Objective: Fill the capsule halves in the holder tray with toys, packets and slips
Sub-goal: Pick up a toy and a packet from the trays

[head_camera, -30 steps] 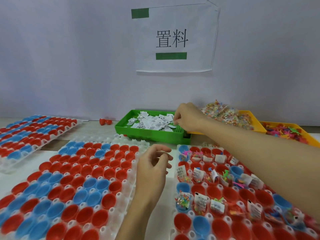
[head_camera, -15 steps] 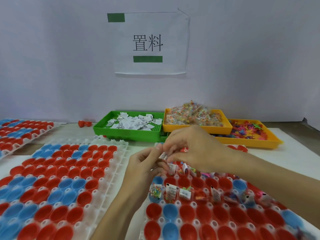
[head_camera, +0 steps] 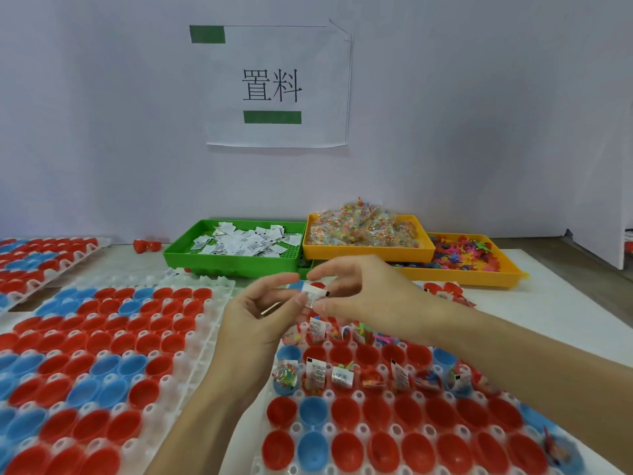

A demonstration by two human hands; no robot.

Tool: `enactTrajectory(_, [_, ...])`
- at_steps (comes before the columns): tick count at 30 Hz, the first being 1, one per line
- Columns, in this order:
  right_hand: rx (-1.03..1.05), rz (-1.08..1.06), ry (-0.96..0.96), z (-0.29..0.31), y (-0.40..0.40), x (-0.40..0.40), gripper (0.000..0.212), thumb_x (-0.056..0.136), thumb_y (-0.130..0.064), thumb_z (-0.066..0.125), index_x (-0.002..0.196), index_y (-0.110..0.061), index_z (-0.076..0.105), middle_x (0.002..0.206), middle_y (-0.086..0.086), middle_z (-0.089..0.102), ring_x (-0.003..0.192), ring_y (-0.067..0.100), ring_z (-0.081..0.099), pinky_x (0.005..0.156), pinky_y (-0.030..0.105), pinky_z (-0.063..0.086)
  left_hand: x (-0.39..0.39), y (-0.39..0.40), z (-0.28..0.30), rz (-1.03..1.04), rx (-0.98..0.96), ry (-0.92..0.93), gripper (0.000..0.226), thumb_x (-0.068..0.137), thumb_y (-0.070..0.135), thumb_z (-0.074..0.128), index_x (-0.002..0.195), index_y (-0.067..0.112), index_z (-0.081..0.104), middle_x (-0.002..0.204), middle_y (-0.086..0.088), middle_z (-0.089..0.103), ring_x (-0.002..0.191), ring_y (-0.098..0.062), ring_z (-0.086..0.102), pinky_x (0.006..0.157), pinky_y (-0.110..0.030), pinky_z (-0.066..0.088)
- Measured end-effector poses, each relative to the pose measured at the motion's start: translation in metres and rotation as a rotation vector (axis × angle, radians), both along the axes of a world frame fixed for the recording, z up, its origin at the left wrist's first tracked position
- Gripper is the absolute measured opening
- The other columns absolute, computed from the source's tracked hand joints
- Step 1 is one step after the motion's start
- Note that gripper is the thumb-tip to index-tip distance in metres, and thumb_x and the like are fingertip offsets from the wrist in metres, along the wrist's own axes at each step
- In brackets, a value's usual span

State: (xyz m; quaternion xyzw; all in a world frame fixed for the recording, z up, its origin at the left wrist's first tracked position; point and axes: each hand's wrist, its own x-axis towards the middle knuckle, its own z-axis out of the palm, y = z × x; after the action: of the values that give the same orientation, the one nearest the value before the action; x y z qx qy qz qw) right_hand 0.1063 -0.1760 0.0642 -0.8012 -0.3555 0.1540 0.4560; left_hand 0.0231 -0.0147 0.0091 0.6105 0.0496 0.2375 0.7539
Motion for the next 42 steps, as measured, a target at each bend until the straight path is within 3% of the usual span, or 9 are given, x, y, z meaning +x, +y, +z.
enactTrajectory(2, [0.14,-0.025,0.25,-0.004,0.003,-0.005,0.019,0.088,-0.019,0.076,0.107,-0.016,0.074,0.085,-0.001,0.077,0.079,0.016,0.073,0.072,0.025,0.059,-0.001,0.001,0.001,0.025,-0.024,-0.023,0.028,0.071,0.018,0.076,0.099,0.018,0.074,0.087,-0.014,0.072,0.079,-0.025,0.069,0.073,-0.028,0.058])
enactTrajectory(4, [0.244,-0.053,0.322,-0.008,0.003,-0.007,0.007,0.089,-0.016,0.075,0.094,-0.012,0.078,0.085,0.007,0.076,0.08,0.017,0.071,0.069,0.026,0.057,0.0,0.0,0.001,0.021,-0.017,-0.039,0.028,0.071,0.017,0.076,0.099,0.015,0.072,0.086,-0.014,0.072,0.079,-0.025,0.07,0.07,-0.027,0.057])
enactTrajectory(9, [0.26,-0.137,0.02,-0.003,-0.019,-0.014,0.006,0.091,-0.013,0.071,0.093,-0.01,0.076,0.078,0.005,0.077,0.076,0.02,0.074,0.069,0.022,0.057,-0.002,-0.005,0.006,0.008,0.035,-0.057,0.028,0.068,0.02,0.077,0.095,0.013,0.069,0.079,-0.014,0.072,0.071,-0.023,0.069,0.065,-0.027,0.057])
enactTrajectory(14, [0.12,-0.114,-0.212,0.027,-0.104,-0.017,0.016,0.086,-0.012,0.077,0.094,-0.025,0.075,0.074,-0.001,0.076,0.07,0.014,0.074,0.067,0.018,0.056,-0.002,0.005,0.003,0.027,0.011,-0.043,0.021,0.069,0.023,0.073,0.09,0.02,0.07,0.078,-0.006,0.07,0.071,-0.022,0.064,0.068,-0.031,0.055])
enactTrajectory(19, [-0.194,-0.092,-0.223,0.028,-0.182,-0.031,0.024,0.084,-0.012,0.078,0.089,-0.035,0.076,0.078,-0.001,0.074,0.066,0.013,0.07,0.068,0.022,0.057,-0.002,0.01,0.0,0.031,-0.006,-0.035,0.007,0.085,0.016,0.064,0.088,0.02,0.069,0.078,-0.004,0.07,0.066,-0.02,0.063,0.06,-0.023,0.056])
enactTrajectory(22, [-0.329,-0.059,-0.198,0.017,-0.207,-0.043,0.025,0.086,-0.014,0.077,0.088,-0.038,0.074,0.077,-0.006,0.073,0.066,0.013,0.069,0.069,0.024,0.057,-0.002,0.012,-0.002,0.05,0.016,-0.03,0.015,0.093,0.008,0.059,0.09,0.019,0.068,0.076,-0.004,0.07,0.063,-0.017,0.063,0.058,-0.02,0.055])
enactTrajectory(25, [-0.446,-0.046,-0.241,0.006,-0.219,-0.049,0.029,0.087,-0.018,0.076,0.09,-0.046,0.072,0.078,-0.016,0.071,0.072,0.008,0.068,0.066,0.015,0.052,0.0,0.014,-0.003,0.058,0.037,-0.025,0.018,0.094,0.006,0.058,0.09,0.02,0.069,0.077,-0.003,0.071,0.063,-0.016,0.064,0.058,-0.02,0.055])
enactTrajectory(30, [-0.479,-0.033,-0.301,-0.01,-0.222,-0.045,0.026,0.088,-0.021,0.074,0.098,-0.045,0.071,0.085,-0.016,0.072,0.079,0.013,0.066,0.07,0.028,0.054,0.002,0.018,-0.005,0.068,0.071,-0.019,0.021,0.095,0.01,0.058,0.086,0.024,0.071,0.079,-0.004,0.07,0.065,-0.018,0.064,0.058,-0.02,0.055])
enactTrajectory(42, [-0.614,0.005,-0.514,-0.029,-0.229,-0.049,0.021,0.088,-0.037,0.068,0.098,-0.054,0.06,0.098,-0.029,0.059,0.092,-0.001,0.056,0.071,0.01,0.043,0.002,0.018,-0.006,0.113,0.115,0.011,0.019,0.097,0.011,0.057,0.091,0.022,0.07,0.082,-0.005,0.071,0.07,-0.02,0.065,0.059,-0.021,0.056])
